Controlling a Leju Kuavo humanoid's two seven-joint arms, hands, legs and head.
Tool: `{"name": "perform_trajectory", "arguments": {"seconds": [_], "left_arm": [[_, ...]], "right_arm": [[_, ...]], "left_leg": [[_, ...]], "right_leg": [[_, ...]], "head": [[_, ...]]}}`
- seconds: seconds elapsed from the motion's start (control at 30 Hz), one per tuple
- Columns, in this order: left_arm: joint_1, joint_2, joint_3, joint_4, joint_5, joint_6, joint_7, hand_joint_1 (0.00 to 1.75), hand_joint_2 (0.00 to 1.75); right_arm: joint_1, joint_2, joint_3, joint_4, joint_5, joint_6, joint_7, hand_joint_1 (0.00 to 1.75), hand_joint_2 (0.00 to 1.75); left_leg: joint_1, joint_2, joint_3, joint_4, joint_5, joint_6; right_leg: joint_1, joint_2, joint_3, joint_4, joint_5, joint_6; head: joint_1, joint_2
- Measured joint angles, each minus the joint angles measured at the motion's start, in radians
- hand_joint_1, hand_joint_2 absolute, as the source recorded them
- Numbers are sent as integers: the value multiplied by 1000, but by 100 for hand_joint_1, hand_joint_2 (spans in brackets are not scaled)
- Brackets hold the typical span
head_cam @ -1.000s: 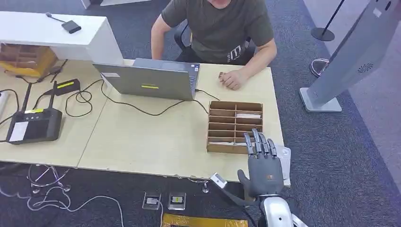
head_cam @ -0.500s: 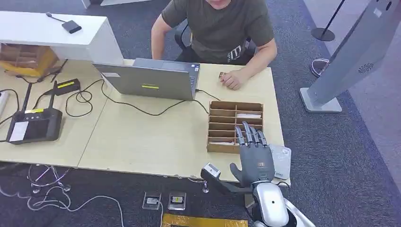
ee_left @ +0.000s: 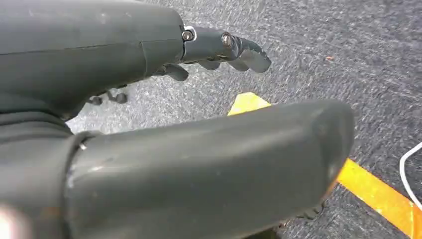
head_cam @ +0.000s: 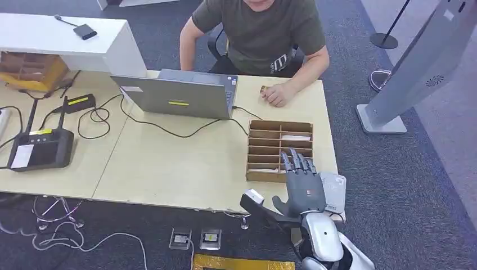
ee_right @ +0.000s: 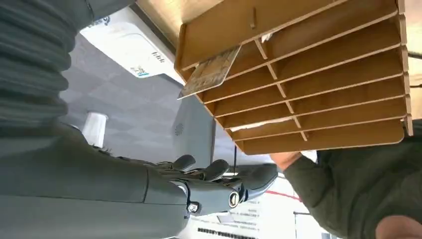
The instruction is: Pass the card to the sensor for recognition and then transmit it.
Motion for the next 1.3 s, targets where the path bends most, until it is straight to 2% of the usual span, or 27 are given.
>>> {"name": "perform_trajectory", "arguments": {"seconds": [0.2,0.4,0.63,0.93,1.3], "left_arm": [[0,8,-11,0,-12,-9,-1,0,0],[0,14,-21,0,-31,-49,-1,0,0],[-1,19,-36,0,-40,-53,2,0,0],[-1,22,-43,0,-45,-56,2,0,0],[-2,23,-51,0,-55,-62,2,0,0]], "right_arm": [[-10,-7,11,17,-14,-45,13,0,175],[-15,-30,13,27,-39,-34,33,0,175],[-17,-47,13,34,-55,-24,41,0,175],[-30,-54,14,98,-38,-90,33,0,175],[-51,-54,16,170,-14,-110,32,0,175]], "left_leg": [[0,0,0,0,0,0],[0,0,0,0,0,0],[0,0,0,0,0,0],[0,0,0,0,0,0],[0,0,0,0,0,0]], "right_leg": [[0,0,0,0,0,0],[0,0,0,0,0,0],[0,0,0,0,0,0],[0,0,0,0,0,0],[0,0,0,0,0,0]], "head": [[0,0],[0,0],[0,0],[0,0],[0,0]]}}
